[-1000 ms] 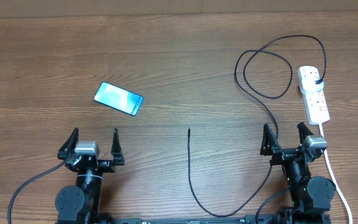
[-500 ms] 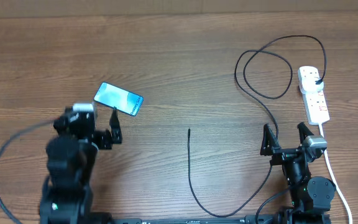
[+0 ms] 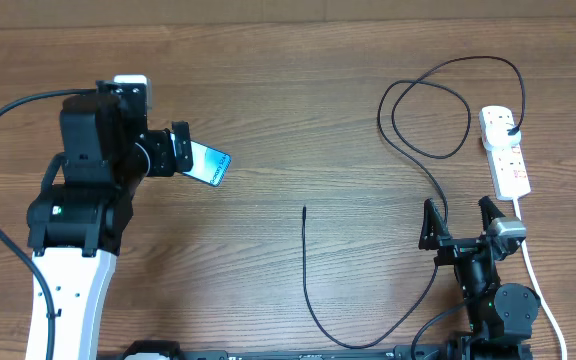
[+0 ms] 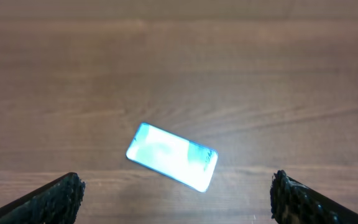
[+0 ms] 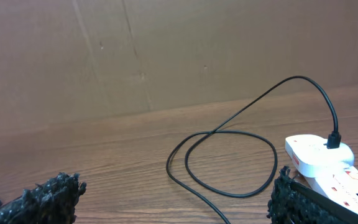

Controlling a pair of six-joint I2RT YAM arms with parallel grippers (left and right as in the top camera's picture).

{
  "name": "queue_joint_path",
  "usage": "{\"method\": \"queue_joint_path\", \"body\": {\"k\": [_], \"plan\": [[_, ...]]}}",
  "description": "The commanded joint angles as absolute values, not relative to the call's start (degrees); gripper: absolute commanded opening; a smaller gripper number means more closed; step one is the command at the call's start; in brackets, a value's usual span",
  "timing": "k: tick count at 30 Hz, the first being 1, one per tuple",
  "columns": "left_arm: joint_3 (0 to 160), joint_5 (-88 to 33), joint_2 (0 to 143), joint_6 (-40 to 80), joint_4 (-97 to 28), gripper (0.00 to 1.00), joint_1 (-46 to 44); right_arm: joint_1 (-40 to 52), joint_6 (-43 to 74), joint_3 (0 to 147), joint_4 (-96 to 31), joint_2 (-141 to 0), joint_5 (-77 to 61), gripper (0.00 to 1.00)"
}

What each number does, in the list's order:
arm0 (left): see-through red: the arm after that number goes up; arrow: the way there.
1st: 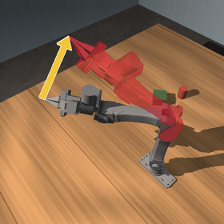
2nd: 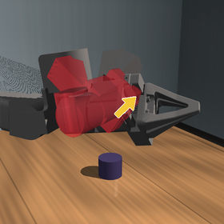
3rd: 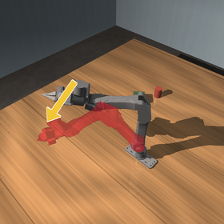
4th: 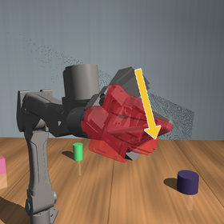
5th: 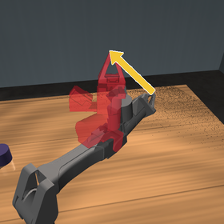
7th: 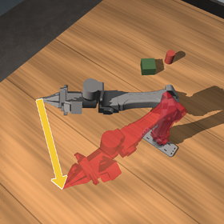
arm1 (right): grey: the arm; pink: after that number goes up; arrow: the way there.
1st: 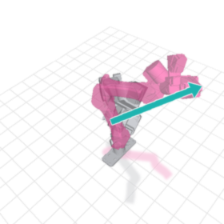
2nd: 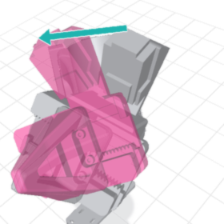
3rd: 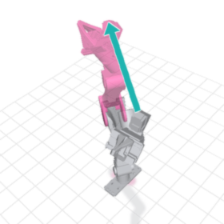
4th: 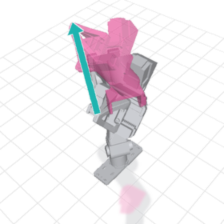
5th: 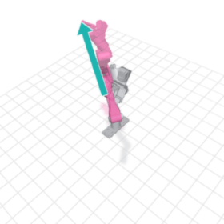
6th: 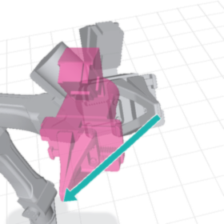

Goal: Plug charger to phone and switch on socket
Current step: 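Move the left gripper forward over the Galaxy phone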

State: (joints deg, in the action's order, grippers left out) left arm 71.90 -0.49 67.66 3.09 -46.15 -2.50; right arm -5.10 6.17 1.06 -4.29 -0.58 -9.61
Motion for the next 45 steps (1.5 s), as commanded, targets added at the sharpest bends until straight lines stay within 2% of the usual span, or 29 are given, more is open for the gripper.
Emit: {"method": "queue_joint_path", "body": {"k": [1,6,12,15,26,33,45], "plan": [[73.01,-4.60,68.71,4.34,-47.86,1.00,-2.24,-4.78,5.91,0.47,-4.01,-0.16,-9.21,1.00],[73.01,-10.26,69.73,4.67,-47.53,1.00,-2.26,-4.78,5.91,0.47,-4.03,-0.16,-9.21,1.00],[73.69,-2.31,71.02,20.93,-48.42,1.00,-2.26,-4.78,5.91,0.47,-4.01,-0.16,-9.21,1.00],[76.34,-1.78,73.47,24.25,-50.04,1.00,-2.26,-4.78,5.91,0.47,-4.01,-0.16,-9.21,1.00],[97.10,0.95,92.03,34.87,-65.80,1.00,-2.26,-4.78,5.91,0.47,-4.01,-0.16,-9.21,1.00],[104.75,1.93,102.76,43.72,-72.58,1.00,-2.26,-4.78,5.91,0.47,-4.01,-0.16,-9.21,1.00],[104.73,1.52,106.63,43.97,-71.64,1.00,-2.26,-4.78,5.91,0.47,-4.03,-0.16,-9.21,1.00]]}}
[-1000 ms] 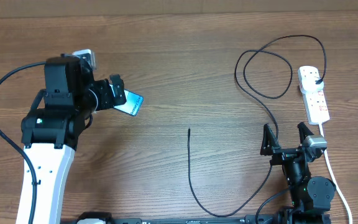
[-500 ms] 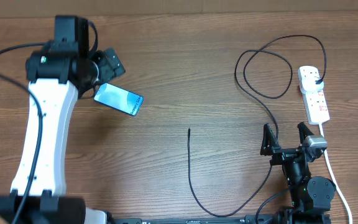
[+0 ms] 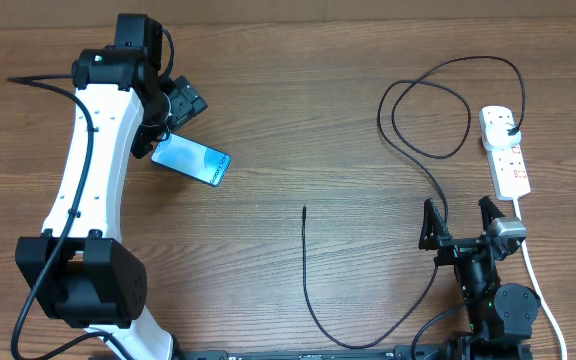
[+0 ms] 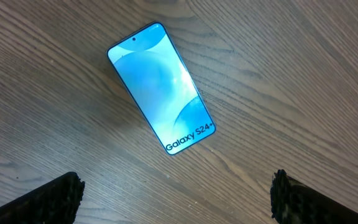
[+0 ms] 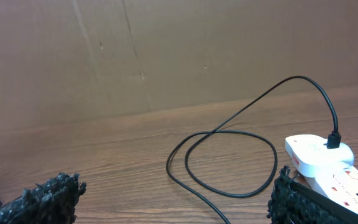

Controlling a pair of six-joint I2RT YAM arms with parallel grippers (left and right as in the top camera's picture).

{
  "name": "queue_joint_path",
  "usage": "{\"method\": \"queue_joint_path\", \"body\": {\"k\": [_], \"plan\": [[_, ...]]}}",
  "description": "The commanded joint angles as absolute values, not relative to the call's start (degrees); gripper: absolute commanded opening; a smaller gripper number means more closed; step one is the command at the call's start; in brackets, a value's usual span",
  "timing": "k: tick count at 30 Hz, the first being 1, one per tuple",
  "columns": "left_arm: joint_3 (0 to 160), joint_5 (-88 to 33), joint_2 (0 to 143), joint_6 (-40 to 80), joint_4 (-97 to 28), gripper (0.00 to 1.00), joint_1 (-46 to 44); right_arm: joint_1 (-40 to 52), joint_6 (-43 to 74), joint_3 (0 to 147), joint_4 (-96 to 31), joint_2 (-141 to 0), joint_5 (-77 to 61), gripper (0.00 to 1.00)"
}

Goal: Plug charger to phone and switch on socket
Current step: 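Move the left gripper forward over the Galaxy phone, then lower the left gripper onto the phone, aligning fingers with its long edges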

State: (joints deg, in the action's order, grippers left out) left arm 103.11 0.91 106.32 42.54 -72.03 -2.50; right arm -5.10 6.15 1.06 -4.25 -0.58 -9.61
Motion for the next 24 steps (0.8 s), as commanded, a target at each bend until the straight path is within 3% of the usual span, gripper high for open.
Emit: {"method": "queue_joint_path", "body": {"k": [1,12,24], "plan": [[104.73,1.48,106.74,44.14,-71.42,1.00,-2.26,-4.78,5.91,0.47,-4.01,-0.16,-9.21,1.00],[104.75,-3.22,107.79,54.94,-70.48,1.00,-1.58,-4.78,5.91,0.47,-4.03,-0.16,-9.21,1.00],[104.75,-2.59,115.02,56.88,-72.01,1.00,-1.48,-4.78,5.91,0.47,-4.01,-0.16,-9.21,1.00]]}}
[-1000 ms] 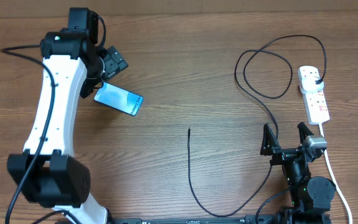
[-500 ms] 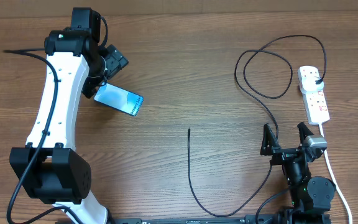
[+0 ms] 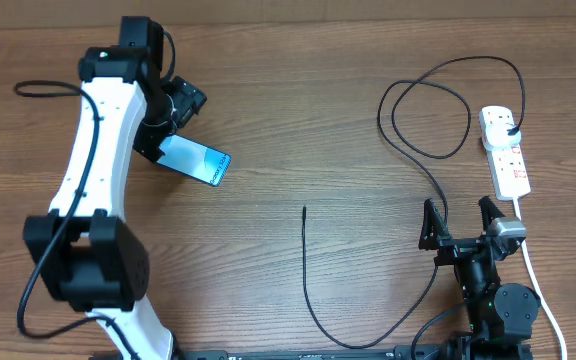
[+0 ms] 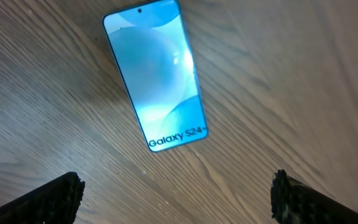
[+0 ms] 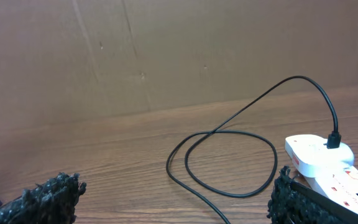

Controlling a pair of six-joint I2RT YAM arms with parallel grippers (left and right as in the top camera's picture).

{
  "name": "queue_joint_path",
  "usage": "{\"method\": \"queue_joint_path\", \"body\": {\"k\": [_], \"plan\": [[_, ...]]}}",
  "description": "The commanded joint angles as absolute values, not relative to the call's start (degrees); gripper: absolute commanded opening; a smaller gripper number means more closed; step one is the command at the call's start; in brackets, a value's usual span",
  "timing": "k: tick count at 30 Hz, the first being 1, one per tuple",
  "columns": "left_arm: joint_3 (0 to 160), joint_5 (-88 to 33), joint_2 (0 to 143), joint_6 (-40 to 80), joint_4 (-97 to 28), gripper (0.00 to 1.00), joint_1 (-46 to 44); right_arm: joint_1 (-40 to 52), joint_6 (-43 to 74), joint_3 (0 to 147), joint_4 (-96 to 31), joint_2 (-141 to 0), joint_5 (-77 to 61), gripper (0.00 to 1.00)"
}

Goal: Plug charger to phone and switch on socket
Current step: 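Lower the left gripper onto the phone, aligning fingers with its long edges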

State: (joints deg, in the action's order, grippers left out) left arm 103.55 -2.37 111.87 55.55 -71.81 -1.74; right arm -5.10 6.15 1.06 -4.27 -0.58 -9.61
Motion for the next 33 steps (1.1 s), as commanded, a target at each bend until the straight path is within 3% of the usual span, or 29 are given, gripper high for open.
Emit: {"method": "queue_joint_path", "body": {"k": [1,33], "plan": [[104.75,-2.61,116.16,56.93,-71.99,1.00,-1.48,-4.78,5.91,0.47,-4.03,-0.16,-9.21,1.00],[103.81,1.21,122.50,65.67,-71.94,1.00,-1.45,-4.78,5.91,0.47,-4.01,-0.16,-9.21,1.00]]}}
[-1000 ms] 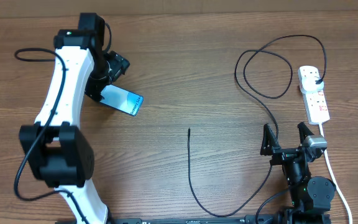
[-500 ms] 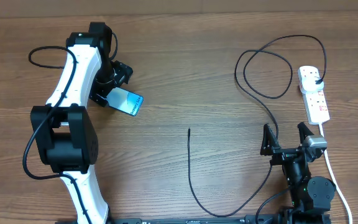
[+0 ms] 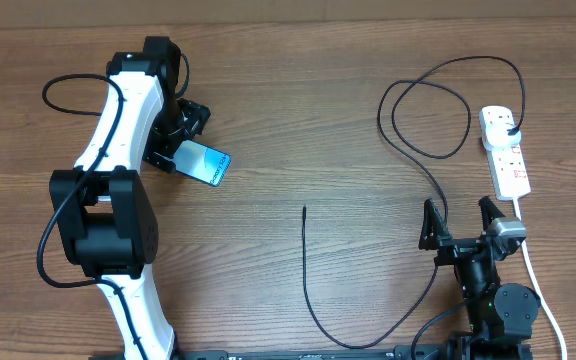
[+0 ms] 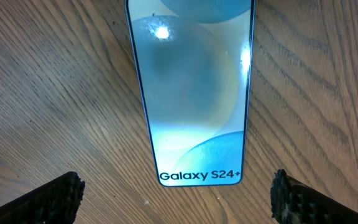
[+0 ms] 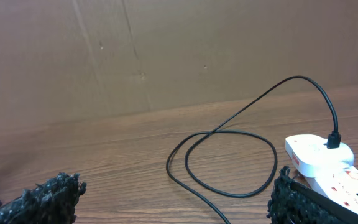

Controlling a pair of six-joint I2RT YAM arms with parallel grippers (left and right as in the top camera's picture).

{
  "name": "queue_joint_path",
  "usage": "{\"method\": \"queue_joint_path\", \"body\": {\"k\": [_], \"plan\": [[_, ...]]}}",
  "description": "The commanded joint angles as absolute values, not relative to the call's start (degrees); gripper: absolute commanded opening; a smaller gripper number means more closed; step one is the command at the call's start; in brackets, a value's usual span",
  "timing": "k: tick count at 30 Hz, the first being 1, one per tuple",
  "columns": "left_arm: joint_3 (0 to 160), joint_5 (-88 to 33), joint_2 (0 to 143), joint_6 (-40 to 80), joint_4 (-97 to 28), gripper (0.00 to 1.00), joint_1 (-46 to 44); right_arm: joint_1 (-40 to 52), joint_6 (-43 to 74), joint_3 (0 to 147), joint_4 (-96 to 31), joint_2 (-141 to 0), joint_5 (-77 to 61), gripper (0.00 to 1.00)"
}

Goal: Plug charger to phone and switch on socket
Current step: 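Lower the left gripper onto the phone, aligning fingers with its long edges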

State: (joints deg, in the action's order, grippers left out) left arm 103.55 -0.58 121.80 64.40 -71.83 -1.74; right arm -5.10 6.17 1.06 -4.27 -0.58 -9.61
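Note:
A phone [image 3: 203, 163] with a lit blue screen reading "Galaxy S24+" lies flat on the wooden table [image 3: 298, 120]. My left gripper [image 3: 176, 135] hangs open right over it; in the left wrist view the phone [image 4: 191, 93] fills the middle between the wide-apart fingertips [image 4: 48, 199]. The black charger cable [image 3: 418, 100] loops from the white socket strip [image 3: 505, 150] at the right; its free end [image 3: 304, 210] lies mid-table. My right gripper [image 3: 462, 222] rests open near the front right, with the cable [image 5: 229, 155] and strip [image 5: 322, 162] ahead of it.
A cardboard wall [image 5: 166, 50] stands along the table's far edge. The strip's white lead [image 3: 533, 270] runs down past the right arm's base.
My left gripper has come lower and closer over the phone, which now looks larger and lines up straight between the fingers. The right arm, cable and strip are unchanged.
My left gripper first looked at the phone from a distance, low at the left. Then the arm stretched to the far left and the gripper pointed down over the phone, coming nearer at each moment. The phone, cable and right gripper have stayed put.

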Motion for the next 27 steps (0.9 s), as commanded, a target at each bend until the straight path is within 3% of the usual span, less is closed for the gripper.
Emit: {"method": "queue_joint_path", "body": {"k": [1,27], "plan": [[103.79,1.48,122.52,65.69,-71.94,1.00,-1.48,-4.78,5.91,0.47,-4.01,-0.16,-9.21,1.00],[95.77,3.03,122.52,65.82,-63.16,1.00,-1.52,-4.78,5.91,0.47,-4.03,-0.16,-9.21,1.00]]}}
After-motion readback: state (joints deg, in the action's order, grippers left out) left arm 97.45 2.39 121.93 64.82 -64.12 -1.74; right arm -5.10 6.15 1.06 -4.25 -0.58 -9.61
